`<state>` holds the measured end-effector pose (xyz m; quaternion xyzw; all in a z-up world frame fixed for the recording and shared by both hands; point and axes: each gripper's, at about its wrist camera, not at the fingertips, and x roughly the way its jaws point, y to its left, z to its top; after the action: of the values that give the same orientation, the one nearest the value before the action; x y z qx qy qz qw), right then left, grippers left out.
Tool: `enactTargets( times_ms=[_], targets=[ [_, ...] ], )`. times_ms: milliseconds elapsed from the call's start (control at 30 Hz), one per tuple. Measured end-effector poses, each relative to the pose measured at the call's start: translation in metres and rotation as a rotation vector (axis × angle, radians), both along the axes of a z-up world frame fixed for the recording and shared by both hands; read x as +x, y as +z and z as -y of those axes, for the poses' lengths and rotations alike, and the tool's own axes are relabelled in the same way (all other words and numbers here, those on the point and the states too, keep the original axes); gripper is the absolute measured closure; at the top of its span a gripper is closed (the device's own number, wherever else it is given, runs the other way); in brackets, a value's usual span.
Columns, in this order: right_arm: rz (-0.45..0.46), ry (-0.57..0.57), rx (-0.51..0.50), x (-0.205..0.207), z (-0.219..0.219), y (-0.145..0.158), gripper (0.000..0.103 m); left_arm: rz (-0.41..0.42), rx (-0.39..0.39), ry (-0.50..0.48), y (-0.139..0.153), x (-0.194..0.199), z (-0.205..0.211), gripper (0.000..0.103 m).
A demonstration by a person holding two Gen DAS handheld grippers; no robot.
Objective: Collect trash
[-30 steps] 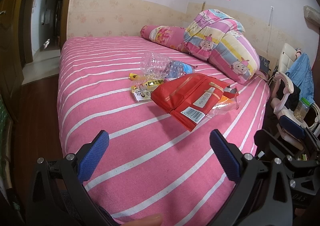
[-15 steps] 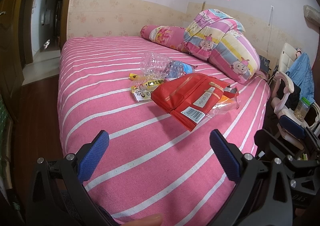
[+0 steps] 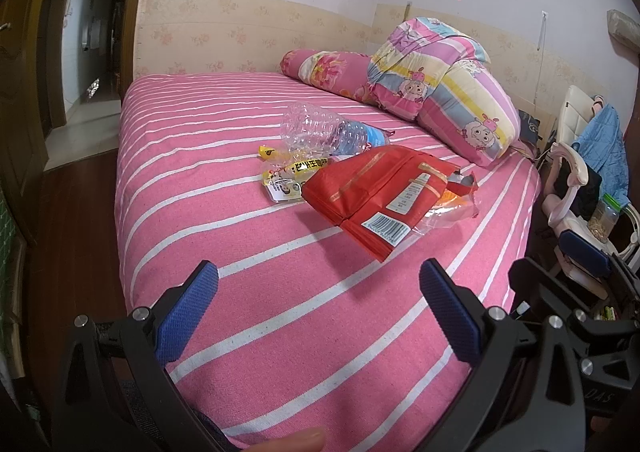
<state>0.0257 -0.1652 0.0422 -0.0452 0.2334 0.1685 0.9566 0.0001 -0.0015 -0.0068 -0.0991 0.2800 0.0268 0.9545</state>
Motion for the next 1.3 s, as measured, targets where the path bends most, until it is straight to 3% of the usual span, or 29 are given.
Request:
enactTargets(
  times_ms=[700,900,1033,1300],
  targets=[
    [-0.01,0.0,0.006,0.001,0.0,-0.001,0.005,-0.003,0.0,-0.002,0.0,0.0,0.0,0.005],
    [-0.164,0.047,0.09,0.018,0.003,-0.019,0.005,-0.016,-0.049,0.013,-0.001,0.001,-0.009,0.005],
    [-0.098,0.061,0.1,0.008,0.002,-0.013,0.005,-0.02,-0.079,0.002,0.001,0.001,-0.01,0.005],
    [-0.037,0.075,0.061,-0.006,0.003,0.0,0.005,-0.026,-0.066,-0.009,0.01,-0.004,-0.002,0.005]
  ],
)
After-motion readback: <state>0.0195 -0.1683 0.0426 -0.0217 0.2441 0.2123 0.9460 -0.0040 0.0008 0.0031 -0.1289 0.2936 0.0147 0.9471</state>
